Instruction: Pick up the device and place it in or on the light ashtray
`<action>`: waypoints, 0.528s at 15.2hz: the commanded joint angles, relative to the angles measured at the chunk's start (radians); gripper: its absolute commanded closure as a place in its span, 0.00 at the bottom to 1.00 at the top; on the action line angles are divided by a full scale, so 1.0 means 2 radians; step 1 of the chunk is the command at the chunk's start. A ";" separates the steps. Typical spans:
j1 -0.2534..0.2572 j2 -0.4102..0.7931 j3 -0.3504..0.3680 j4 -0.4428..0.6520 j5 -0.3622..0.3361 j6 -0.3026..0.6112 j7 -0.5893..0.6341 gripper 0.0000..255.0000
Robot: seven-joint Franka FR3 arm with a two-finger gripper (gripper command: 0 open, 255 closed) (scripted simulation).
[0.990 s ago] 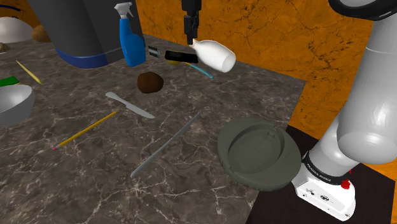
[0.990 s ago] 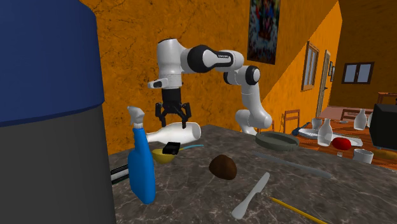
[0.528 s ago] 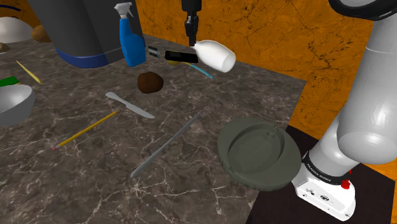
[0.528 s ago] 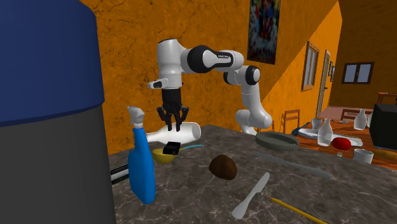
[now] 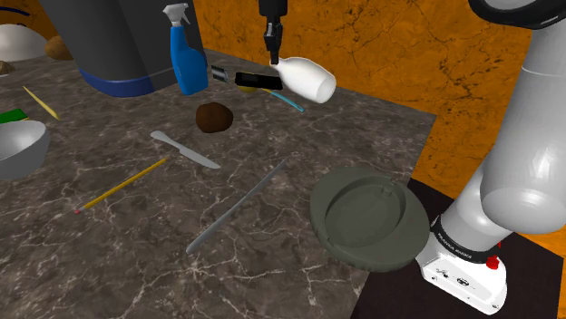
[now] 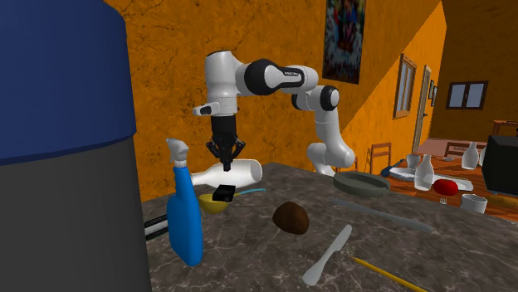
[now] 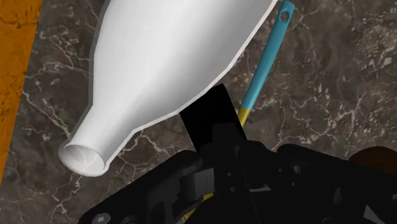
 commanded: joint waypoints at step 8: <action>0.001 -0.039 0.021 -0.130 0.032 0.192 -0.103 0.00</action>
